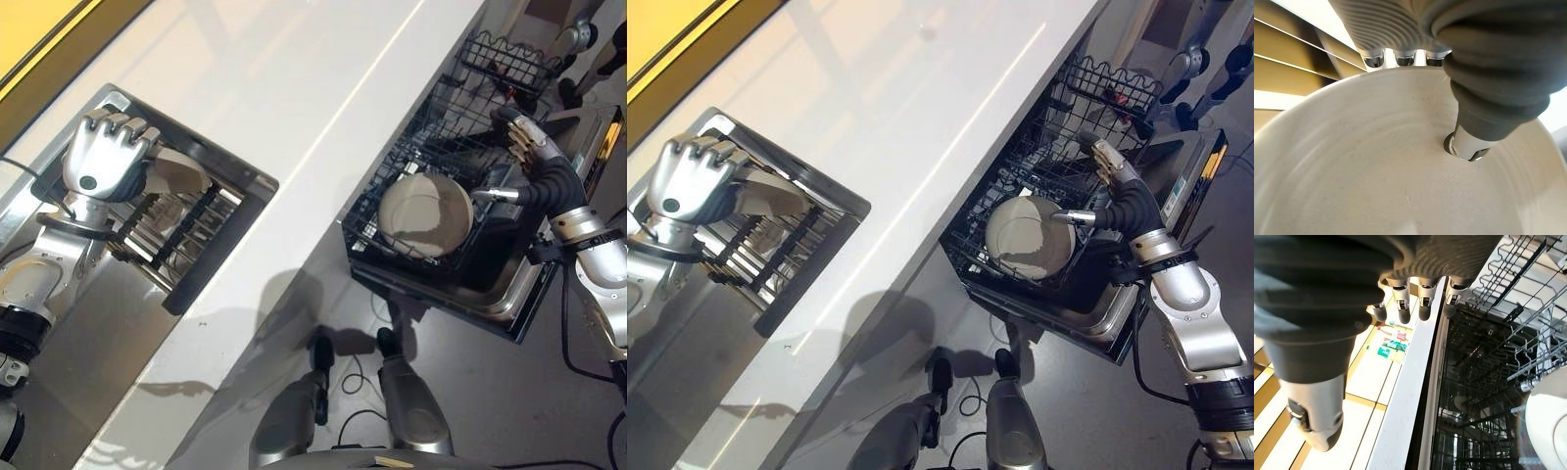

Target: Pick up plates and place into dishwasher.

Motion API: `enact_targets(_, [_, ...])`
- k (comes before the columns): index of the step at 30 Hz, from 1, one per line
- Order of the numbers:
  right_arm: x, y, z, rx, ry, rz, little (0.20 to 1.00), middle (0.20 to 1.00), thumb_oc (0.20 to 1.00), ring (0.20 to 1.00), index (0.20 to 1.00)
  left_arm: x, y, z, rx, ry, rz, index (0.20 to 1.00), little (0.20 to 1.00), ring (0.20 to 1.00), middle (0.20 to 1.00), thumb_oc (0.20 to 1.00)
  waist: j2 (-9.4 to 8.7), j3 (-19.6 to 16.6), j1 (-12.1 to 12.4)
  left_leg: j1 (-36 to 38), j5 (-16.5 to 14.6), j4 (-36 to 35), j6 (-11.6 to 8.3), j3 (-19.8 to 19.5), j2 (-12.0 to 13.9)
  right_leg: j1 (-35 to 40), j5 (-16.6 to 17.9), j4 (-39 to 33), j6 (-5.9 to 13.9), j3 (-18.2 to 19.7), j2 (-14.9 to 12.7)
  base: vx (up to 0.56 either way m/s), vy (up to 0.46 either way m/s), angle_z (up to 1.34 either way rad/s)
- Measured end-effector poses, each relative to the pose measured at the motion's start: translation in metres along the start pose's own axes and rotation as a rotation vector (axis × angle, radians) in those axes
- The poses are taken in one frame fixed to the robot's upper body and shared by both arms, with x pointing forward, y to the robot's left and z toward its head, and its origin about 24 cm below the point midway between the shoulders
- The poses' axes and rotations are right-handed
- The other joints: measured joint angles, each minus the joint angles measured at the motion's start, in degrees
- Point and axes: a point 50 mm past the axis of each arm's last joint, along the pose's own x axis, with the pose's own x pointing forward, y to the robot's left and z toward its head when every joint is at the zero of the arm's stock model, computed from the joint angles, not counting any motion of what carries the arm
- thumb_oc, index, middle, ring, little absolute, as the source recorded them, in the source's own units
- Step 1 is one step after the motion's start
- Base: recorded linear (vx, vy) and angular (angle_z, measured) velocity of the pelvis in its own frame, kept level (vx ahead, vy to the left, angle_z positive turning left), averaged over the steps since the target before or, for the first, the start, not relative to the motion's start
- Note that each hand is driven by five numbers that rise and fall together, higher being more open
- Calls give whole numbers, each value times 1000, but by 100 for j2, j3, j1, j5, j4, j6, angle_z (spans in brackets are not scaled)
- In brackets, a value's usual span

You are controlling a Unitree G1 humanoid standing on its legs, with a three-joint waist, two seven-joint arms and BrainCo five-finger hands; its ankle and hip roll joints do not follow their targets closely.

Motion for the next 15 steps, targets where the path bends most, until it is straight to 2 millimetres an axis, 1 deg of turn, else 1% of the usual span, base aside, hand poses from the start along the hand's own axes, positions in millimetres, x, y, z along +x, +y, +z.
enact_targets(2, [-3, 0, -3, 11, 9, -10, 1000, 1000, 1000, 1000, 1000, -3, 4, -5, -51, 129, 94, 200, 200, 200, 200, 200, -17, -52, 29, 107, 2, -48, -3, -59, 15, 140, -7, -69, -13, -63, -4, 75, -78, 14])
enact_targets(5, [-10, 6, -10, 43, 37, -15, 1000, 1000, 1000, 1000, 1000, -13, 6, -10, -119, 284, 190, 200, 200, 200, 200, 200, -50, -340, 127, 232, 2, -166, -4, -84, 46, 271, -17, -181, -30, -91, 4, 70, -73, 3])
enact_targets(7, [-16, 11, -15, 63, 56, -17, 1000, 1000, 1000, 1000, 1000, -17, 9, -12, -155, 354, 245, 200, 200, 200, 200, 200, -94, -499, 162, 349, 2, -246, -2, -94, 69, 403, -16, -285, -35, -117, 5, 64, -78, 5])
enact_targets(10, [-21, 17, -18, 86, 68, -20, 1000, 1000, 1000, 1000, 1000, -21, 14, -13, -219, 436, 331, 200, 200, 200, 200, 200, -243, -713, 168, 479, 2, -341, 0, -127, 103, 581, -5, -444, -52, -179, 4, 39, -83, 7])
enact_targets(12, [-20, 20, -14, 89, 42, -16, 1000, 1000, 1000, 1000, 1000, -22, 15, -13, -250, 473, 368, 200, 200, 200, 200, 200, -353, -832, 168, 499, 2, -361, 0, -144, 119, 638, 12, -526, -61, -198, 11, -8, -90, 4])
enact_targets(15, [-18, 25, -1, 105, -40, -14, 1000, 1000, 1000, 1000, 1000, -21, 19, -11, -327, 508, 421, 200, 200, 200, 200, 200, -503, -944, 185, 593, 1, -424, -2, -151, 156, 789, 73, -702, -79, -208, 24, 1, -94, 1])
